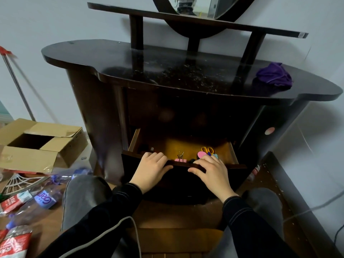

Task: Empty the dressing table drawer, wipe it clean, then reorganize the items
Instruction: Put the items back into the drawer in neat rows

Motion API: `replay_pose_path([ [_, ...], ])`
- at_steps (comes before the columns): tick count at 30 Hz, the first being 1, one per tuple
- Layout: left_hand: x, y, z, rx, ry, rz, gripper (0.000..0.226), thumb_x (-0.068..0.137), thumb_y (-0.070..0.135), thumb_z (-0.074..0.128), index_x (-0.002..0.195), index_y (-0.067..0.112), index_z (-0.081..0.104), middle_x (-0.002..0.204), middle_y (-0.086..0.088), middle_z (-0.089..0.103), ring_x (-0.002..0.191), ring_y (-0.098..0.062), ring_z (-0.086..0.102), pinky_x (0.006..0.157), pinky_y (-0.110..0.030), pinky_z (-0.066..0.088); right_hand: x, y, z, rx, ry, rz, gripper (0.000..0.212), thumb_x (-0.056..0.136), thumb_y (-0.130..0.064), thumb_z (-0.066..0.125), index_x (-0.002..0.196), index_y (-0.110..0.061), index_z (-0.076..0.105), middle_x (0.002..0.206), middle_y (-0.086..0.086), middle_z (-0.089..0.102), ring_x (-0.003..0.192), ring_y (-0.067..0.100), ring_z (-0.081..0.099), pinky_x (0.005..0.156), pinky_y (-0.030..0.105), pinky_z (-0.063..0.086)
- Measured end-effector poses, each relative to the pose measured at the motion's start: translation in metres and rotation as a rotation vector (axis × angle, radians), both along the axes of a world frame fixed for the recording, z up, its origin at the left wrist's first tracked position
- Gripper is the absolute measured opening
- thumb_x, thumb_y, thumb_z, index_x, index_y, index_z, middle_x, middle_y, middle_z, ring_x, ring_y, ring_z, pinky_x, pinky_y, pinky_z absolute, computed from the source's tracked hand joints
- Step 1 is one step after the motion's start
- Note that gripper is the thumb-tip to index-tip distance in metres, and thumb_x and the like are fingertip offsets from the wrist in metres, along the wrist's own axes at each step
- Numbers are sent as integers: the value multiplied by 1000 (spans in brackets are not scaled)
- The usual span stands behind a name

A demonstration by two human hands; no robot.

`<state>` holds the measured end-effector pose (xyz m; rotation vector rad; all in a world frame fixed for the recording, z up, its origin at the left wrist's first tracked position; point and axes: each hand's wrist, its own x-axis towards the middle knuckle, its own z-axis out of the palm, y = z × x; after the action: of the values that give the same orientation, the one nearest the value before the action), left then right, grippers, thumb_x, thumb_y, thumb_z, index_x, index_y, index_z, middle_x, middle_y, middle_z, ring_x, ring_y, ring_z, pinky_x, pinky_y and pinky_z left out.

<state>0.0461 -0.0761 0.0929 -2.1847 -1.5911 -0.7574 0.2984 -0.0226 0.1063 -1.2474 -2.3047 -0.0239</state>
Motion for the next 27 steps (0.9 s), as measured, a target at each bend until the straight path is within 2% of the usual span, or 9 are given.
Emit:
replay_pose_path([
  [3, 4, 17, -12, 42, -23, 89, 32, 101, 38, 50, 113, 15, 67, 101, 1, 64, 94, -22, 62, 93, -39, 44, -9, 10, -15, 156, -1, -81, 48, 95, -58, 49, 114, -22, 75, 107, -5, 67, 101, 19, 60, 88, 36, 49],
  [5, 7, 23, -20, 65, -45, 113, 33, 101, 31, 52, 126, 14, 64, 116, -3, 64, 111, -26, 60, 109, -43, 38, -13, 14, -27, 207, -22, -114, 46, 100, -51, 50, 128, -19, 68, 123, 2, 65, 114, 23, 59, 99, 41, 49],
  [7, 8, 20, -32, 53, -66, 140, 46, 98, 14, 56, 144, 14, 50, 140, -10, 54, 136, -30, 46, 121, -48, 25, -13, 13, -41, 235, -61, -144, 47, 101, -41, 55, 142, -18, 56, 142, 9, 55, 133, 26, 50, 116, 44, 36],
  [9, 6, 8, -46, 4, -72, 168, 72, 90, 2, 52, 157, 16, 30, 160, -13, 32, 151, -34, 22, 124, -53, 13, -6, 5, -57, 235, -89, -183, 53, 105, -34, 50, 154, -18, 39, 158, 12, 38, 149, 29, 31, 123, 47, 22],
  [12, 0, -11, -69, -66, -30, 167, 93, 82, 7, 66, 160, 20, 18, 167, -15, 10, 153, -40, 6, 124, -54, 9, 12, -12, -80, 182, -82, -235, 61, 103, -36, 38, 160, -20, 24, 167, 15, 16, 154, 35, 14, 120, 53, 25],
  [16, -2, -15, -81, -154, 21, 170, 99, 81, 26, 74, 161, 24, 16, 167, -14, 5, 153, -42, 4, 120, -56, 18, 19, -22, -95, 68, -85, -270, 65, 100, -46, 34, 160, -24, 23, 167, 19, 5, 151, 44, 16, 114, 58, 33],
  [20, 1, -4, -81, -186, -6, 195, 97, 82, 31, 73, 161, 26, 15, 168, -13, 4, 153, -41, 2, 118, -56, 22, 9, -16, -91, 23, -81, -278, 66, 100, -48, 34, 160, -26, 21, 168, 19, 1, 150, 46, 15, 113, 57, 34],
  [23, 2, 8, -78, -218, -15, 215, 98, 82, 32, 73, 161, 26, 14, 168, -13, 2, 153, -41, 0, 118, -55, 23, 7, -5, -89, 2, -88, -274, 66, 101, -42, 45, 160, -27, 21, 168, 18, -3, 150, 47, 16, 112, 58, 38],
  [27, 1, 30, -67, -265, -20, 215, 97, 82, 36, 71, 161, 27, 14, 168, -13, -3, 153, -41, -3, 117, -54, 29, -1, 15, -78, -73, -82, -271, 81, 94, -32, 64, 161, -28, 18, 168, 16, -10, 150, 45, 18, 106, 54, 47],
])
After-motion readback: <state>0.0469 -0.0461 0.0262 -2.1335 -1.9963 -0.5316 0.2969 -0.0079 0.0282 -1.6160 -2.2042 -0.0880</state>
